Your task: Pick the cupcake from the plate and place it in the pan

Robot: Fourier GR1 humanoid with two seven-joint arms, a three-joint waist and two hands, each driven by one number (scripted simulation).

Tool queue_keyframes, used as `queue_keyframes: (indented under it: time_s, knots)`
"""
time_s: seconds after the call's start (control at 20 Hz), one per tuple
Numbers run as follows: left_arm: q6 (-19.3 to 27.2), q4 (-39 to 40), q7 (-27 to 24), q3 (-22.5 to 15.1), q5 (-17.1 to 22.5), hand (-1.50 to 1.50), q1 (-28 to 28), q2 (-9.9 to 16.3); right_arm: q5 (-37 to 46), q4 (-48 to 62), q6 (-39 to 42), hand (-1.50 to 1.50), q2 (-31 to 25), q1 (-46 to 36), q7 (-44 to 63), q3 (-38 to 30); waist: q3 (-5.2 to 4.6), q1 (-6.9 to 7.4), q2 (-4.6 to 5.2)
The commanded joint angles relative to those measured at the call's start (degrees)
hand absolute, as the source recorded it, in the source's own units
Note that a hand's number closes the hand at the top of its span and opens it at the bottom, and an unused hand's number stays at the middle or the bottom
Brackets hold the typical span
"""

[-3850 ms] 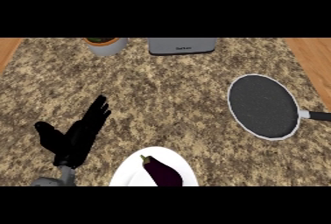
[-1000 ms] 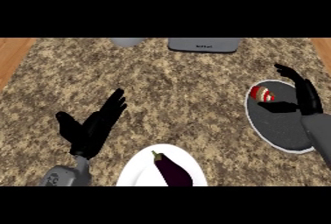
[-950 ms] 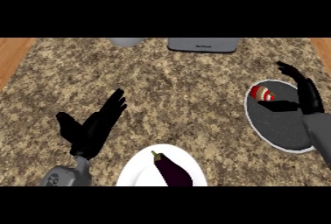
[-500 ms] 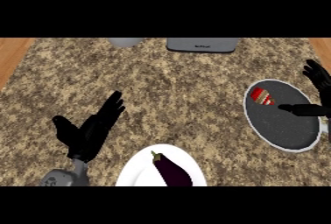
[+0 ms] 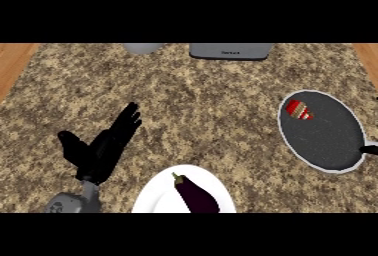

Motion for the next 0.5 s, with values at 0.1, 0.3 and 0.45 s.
queue_keyframes:
  time_s: [0.1, 0.3, 0.45]
  knots:
    - [-0.8, -0.1, -0.2, -0.1, 0.4, 0.0, 1.7, -0.1, 0.6, 0.1, 10.9, -1.5, -4.1, 4.7, -8.7, -0.1, 0.06, -0.39, -0.08]
    - [-0.7, 1.9, -0.9, 1.1, 0.6, 0.0, 0.8, -0.5, 0.9, -1.8, 14.4, -1.5, -6.1, 5.8, -9.3, 0.1, -0.03, -1.05, -0.3]
    - [-1.7, 1.4, -2.4, 0.6, -0.1, 0.0, 1.6, 0.0, 1.0, -2.3, 14.4, -1.5, -6.8, 6.6, -9.1, 0.0, 0.08, -0.49, -0.16]
